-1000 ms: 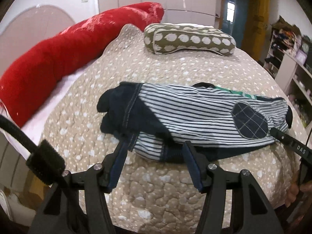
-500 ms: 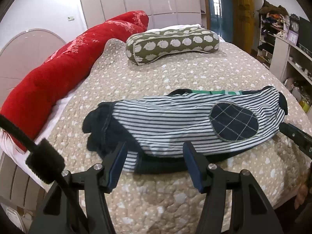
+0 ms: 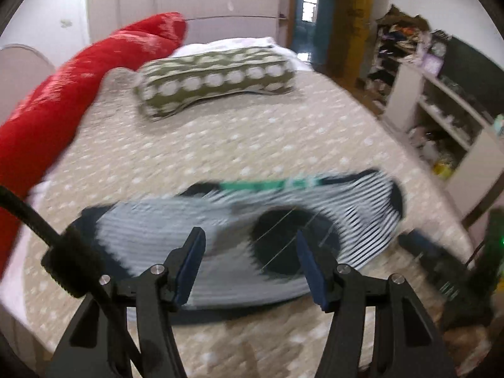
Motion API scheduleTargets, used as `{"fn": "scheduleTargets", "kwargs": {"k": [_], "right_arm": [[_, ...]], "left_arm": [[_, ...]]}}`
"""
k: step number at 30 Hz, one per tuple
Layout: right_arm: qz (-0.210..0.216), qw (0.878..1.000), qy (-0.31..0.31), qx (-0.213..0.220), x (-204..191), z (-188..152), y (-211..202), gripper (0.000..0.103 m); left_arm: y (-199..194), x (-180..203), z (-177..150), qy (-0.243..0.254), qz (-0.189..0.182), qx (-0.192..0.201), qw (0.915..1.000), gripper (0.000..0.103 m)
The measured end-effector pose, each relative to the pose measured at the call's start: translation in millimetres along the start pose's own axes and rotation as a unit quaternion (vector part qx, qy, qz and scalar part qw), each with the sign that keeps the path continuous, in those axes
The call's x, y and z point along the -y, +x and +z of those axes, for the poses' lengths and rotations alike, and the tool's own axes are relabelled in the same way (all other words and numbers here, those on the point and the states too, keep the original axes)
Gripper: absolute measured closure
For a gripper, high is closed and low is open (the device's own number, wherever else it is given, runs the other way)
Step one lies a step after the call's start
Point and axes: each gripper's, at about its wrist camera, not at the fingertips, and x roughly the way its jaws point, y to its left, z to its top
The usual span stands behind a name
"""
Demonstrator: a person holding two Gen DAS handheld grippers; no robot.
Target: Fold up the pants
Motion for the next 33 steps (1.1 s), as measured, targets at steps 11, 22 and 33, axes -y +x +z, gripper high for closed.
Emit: {"fn": "scheduleTargets", "kwargs": {"k": [11,22,33], "right_arm": [[0.032,0.998,0.038,-0.024,11.9,10.4,26.3,0.036],[0.042,0.998,0.024,-0.030,-2.2,18.0,55.7,0.036],[0.065,0.997,-0.046,-0.020,-51.6,38.6,52.4,0.086]], "left_arm": [[106.0,100.7,74.6,0.103,-0.098,-0.101,0.9846,0.039],[177.9,127.3,85.0,0.114,-0.158,-0.190,0.9623,0.039],[141.0,89.4,80.2,0.040,-0.243,-0.172,0.9538,0.077]]}}
